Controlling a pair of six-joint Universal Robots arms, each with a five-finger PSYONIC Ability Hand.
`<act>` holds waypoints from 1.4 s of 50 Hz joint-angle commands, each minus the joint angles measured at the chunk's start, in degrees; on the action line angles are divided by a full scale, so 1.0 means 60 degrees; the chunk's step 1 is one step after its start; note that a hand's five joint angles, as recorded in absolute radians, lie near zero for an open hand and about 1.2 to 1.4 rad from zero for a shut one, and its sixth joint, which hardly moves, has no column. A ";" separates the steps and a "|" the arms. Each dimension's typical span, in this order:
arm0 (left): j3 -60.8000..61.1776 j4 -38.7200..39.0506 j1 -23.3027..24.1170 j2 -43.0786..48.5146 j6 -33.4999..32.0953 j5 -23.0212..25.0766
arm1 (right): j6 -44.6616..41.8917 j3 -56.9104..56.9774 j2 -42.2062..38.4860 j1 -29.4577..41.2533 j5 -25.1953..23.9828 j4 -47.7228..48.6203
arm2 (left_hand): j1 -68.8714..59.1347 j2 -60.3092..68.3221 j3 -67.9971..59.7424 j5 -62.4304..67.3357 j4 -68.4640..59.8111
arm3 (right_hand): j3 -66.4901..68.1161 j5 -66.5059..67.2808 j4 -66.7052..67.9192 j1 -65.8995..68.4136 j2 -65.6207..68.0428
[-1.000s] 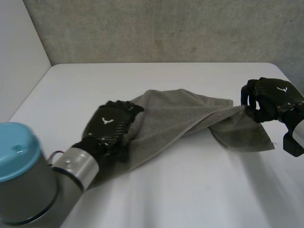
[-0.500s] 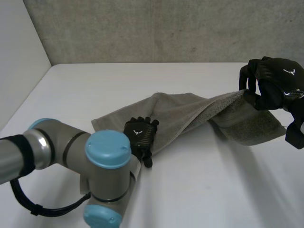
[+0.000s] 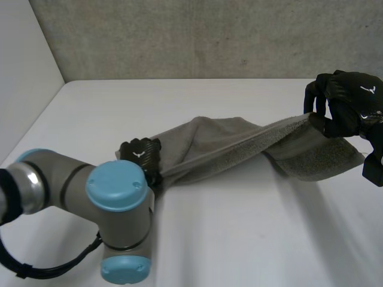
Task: Fold the towel.
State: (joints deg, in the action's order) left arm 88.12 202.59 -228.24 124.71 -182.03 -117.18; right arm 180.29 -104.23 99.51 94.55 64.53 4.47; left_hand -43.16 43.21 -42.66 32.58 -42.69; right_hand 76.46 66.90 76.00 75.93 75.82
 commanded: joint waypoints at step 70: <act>-0.1107 -0.2314 -0.3239 -0.3969 -0.1889 0.4895 | -0.5044 0.8363 -0.4163 0.1438 0.0774 -0.6106 | -0.6139 0.6131 -0.6223 0.6236 -0.6218 | 0.0590 0.0516 0.0667 0.0679 0.0696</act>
State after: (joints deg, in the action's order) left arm 84.49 193.44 -245.39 92.88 -193.22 -88.76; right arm 159.09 -55.57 83.54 98.91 62.45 -29.51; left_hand -68.07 69.71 -69.63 59.04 -69.74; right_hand 76.46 67.05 76.00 76.15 75.80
